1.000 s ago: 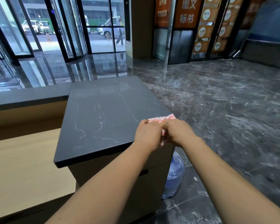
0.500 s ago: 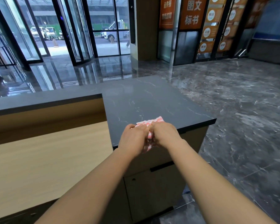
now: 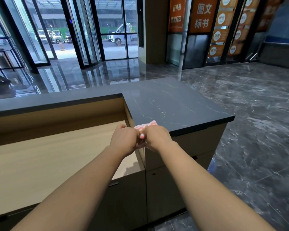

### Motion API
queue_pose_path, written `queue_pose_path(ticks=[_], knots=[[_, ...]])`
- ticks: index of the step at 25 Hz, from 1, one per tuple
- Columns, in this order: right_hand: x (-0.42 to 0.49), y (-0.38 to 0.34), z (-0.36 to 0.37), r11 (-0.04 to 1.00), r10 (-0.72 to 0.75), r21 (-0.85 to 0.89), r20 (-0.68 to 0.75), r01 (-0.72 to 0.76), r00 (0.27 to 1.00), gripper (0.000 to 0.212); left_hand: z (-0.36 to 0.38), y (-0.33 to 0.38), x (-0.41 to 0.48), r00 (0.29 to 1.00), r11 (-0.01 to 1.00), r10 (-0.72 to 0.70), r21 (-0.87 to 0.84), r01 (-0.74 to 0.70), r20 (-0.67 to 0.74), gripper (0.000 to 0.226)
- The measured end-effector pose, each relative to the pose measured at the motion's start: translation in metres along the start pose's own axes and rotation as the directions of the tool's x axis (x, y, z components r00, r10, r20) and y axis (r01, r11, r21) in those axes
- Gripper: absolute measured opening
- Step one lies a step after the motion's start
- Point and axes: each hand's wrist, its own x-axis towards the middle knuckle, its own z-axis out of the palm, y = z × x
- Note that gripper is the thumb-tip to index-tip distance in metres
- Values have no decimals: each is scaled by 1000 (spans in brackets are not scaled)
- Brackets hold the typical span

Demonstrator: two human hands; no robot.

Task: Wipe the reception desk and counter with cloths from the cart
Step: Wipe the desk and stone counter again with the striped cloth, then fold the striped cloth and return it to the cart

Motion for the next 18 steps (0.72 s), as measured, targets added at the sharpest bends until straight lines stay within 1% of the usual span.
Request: queue_pose_path(ticks=[1,2,3,4,5,6,7,8,9,10,12,14,15,16,18], knots=[[-3,-2,2,997,8,82,-42,-5,999,32,-6,-4,-1,1000,1000,-30,-2,30,3,24],[-9,-2,5,980,18,200,-130,8,991,31,-12,-9,-3,997,995,-79,-57,78,-10,23],[-16,1,7,946,46,322,-223,29,974,37,-19,-12,-6,989,974,-145,-180,139,-19,21],[-23,7,7,900,96,434,-296,44,950,47,-24,-15,-7,977,912,-215,-355,204,8,20],[-27,13,7,827,169,560,-332,50,928,58,-30,-15,-8,962,803,-268,-542,248,43,20],[-32,20,5,722,255,690,-339,55,906,66,-35,-12,-9,948,670,-308,-689,277,82,19],[-34,26,3,587,343,807,-317,62,884,73,-40,-6,-8,938,559,-327,-776,293,118,18],[-36,32,0,458,403,885,-288,81,869,70,-44,2,-7,933,489,-327,-818,302,149,18],[-39,38,-3,365,433,925,-273,110,859,59,-48,11,-5,936,446,-309,-843,300,170,19],[-44,43,-6,321,453,936,-287,145,844,46,-51,23,-2,944,426,-279,-858,287,177,19],[-57,54,-12,285,507,933,-341,220,792,32,-53,48,4,960,410,-205,-874,260,190,18],[-70,68,-17,276,589,926,-374,257,716,24,-51,73,10,971,403,-117,-884,237,207,17],[-78,78,-19,298,636,921,-387,250,668,21,-50,88,13,978,405,-67,-891,206,196,17],[-86,86,-21,342,670,913,-403,223,624,21,-47,102,15,986,410,-36,-898,161,161,20],[-105,107,-21,407,716,901,-417,151,560,20,-45,132,18,998,442,-28,-895,64,58,35]])
